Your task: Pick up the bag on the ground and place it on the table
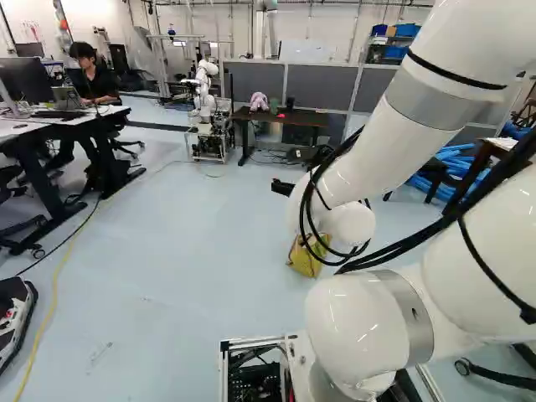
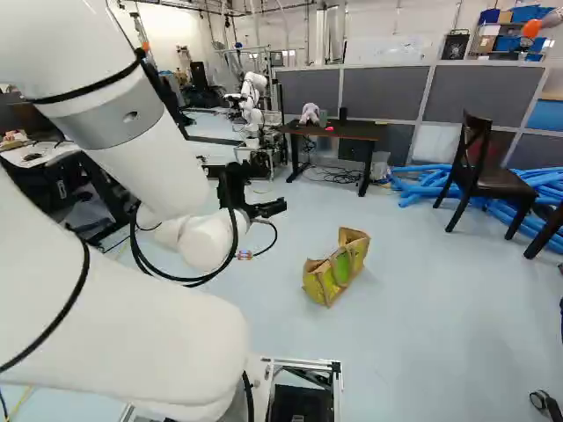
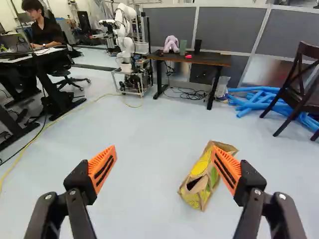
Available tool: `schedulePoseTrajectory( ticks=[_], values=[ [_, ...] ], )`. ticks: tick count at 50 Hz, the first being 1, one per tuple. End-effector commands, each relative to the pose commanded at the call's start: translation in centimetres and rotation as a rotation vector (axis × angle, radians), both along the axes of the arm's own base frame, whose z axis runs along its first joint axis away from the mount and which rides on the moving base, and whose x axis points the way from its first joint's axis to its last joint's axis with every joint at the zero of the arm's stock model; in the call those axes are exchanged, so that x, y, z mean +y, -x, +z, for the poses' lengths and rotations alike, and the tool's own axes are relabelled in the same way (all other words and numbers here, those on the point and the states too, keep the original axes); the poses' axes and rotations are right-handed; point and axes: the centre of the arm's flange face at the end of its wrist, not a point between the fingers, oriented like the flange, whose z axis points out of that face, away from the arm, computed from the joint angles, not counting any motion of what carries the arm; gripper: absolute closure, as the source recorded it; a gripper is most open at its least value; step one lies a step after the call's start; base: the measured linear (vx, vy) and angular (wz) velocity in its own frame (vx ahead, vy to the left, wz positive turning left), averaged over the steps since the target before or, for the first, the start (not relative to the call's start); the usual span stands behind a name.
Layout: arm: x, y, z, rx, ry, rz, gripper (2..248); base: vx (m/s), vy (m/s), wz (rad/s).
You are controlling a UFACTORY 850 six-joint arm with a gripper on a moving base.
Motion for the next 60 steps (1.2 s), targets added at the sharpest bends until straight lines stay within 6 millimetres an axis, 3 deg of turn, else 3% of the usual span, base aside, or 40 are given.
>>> schedulePoseTrajectory(
  ticks=[42, 60],
  values=[
    [0.0, 0.0, 0.0, 0.0, 0.0, 0.0, 3, 0.133, -0.02, -0.004],
    [0.0, 0.0, 0.0, 0.0, 0.0, 0.0, 3, 0.151, -0.082, -0.171]
  ],
)
